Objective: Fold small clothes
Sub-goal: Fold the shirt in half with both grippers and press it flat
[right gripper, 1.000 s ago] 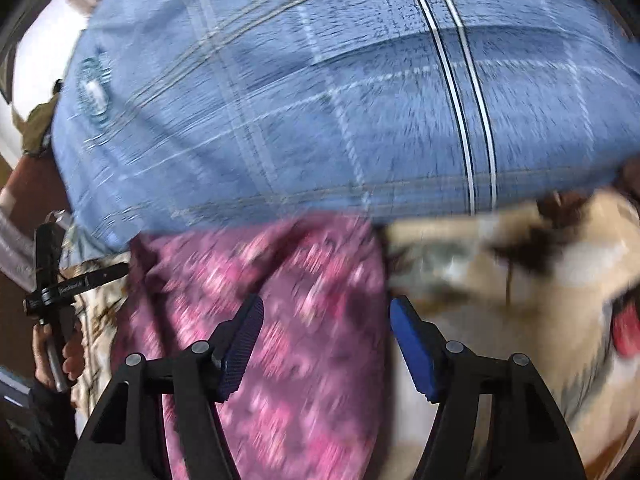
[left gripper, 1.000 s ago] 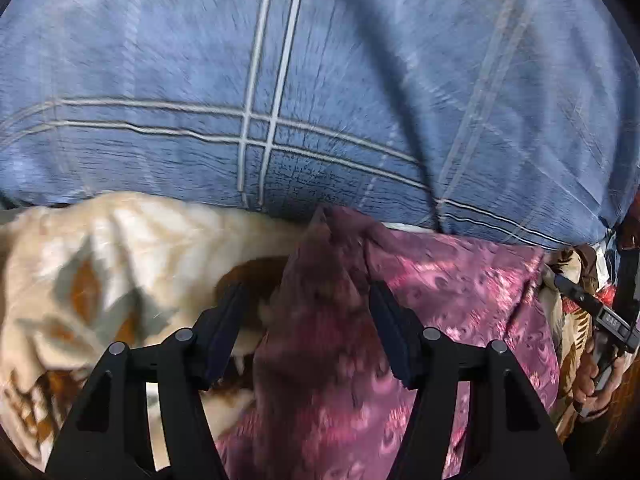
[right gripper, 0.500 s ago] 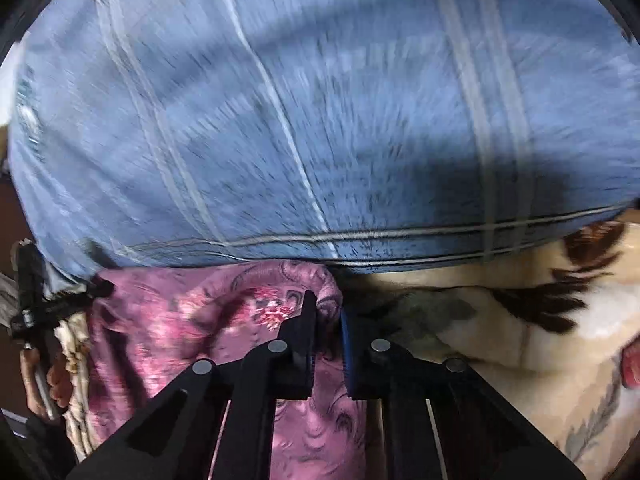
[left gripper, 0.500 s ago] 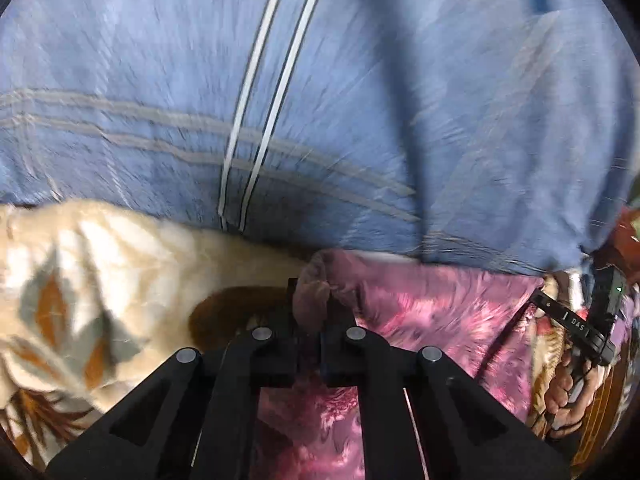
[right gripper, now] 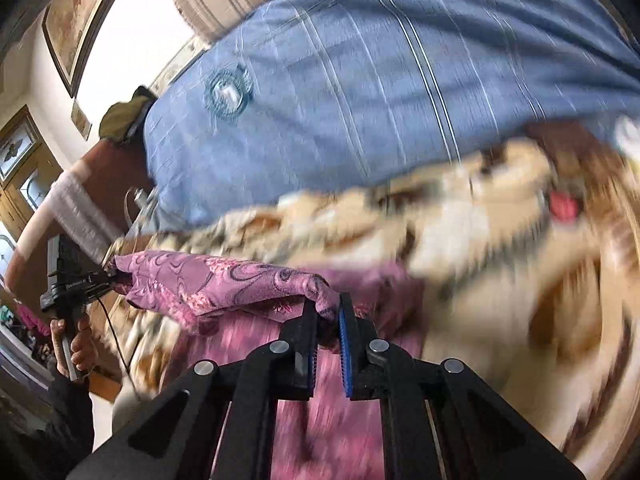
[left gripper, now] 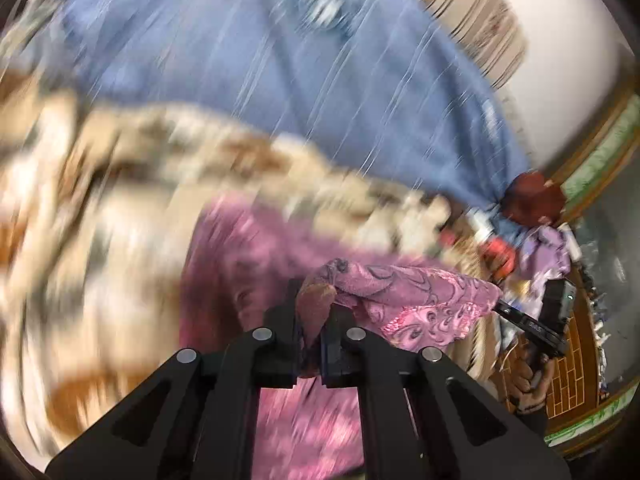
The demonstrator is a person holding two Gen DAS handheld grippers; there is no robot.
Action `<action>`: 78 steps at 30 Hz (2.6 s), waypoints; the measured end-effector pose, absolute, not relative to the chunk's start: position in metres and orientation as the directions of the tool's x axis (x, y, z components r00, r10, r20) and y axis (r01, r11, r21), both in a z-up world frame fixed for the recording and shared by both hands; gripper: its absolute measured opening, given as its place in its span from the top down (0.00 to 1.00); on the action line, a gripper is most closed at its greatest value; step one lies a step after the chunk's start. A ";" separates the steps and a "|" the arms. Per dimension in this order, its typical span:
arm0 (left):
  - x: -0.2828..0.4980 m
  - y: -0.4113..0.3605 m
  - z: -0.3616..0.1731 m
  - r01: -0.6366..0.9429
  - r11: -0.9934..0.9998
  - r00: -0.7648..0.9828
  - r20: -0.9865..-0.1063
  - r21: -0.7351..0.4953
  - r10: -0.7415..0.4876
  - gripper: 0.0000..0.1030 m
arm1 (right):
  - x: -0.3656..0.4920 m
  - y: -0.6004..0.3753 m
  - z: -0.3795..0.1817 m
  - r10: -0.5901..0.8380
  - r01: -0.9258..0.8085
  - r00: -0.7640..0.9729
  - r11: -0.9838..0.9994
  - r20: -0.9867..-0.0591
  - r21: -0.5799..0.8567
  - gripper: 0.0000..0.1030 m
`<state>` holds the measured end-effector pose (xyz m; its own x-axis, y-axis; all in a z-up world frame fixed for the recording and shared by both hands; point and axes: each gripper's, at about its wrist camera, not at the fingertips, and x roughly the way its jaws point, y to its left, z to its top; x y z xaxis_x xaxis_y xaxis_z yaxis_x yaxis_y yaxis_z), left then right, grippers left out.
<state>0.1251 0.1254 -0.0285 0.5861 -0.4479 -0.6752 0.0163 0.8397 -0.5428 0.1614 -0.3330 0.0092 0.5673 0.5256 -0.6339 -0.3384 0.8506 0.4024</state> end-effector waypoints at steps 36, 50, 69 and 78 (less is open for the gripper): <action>0.069 0.069 -0.116 -0.365 0.626 0.543 -0.704 -0.689 -0.458 0.81 | 0.102 -0.341 -0.110 0.613 0.059 0.427 0.714 -0.664 0.697 0.79; 0.015 0.065 -0.124 -0.350 0.775 0.497 -0.806 -0.526 -0.322 0.97 | 0.041 -0.319 -0.108 0.409 -0.024 0.358 0.903 -0.839 0.430 0.95; 0.007 0.060 -0.121 -0.282 0.878 0.471 -0.853 -0.387 -0.225 0.95 | 0.038 -0.303 -0.120 0.245 -0.036 0.358 0.968 -0.901 0.249 0.90; -0.013 0.023 -0.082 -0.174 0.969 0.505 -0.860 -0.178 -0.067 0.82 | 0.037 -0.313 -0.112 0.306 -0.023 0.358 0.947 -0.882 0.320 0.80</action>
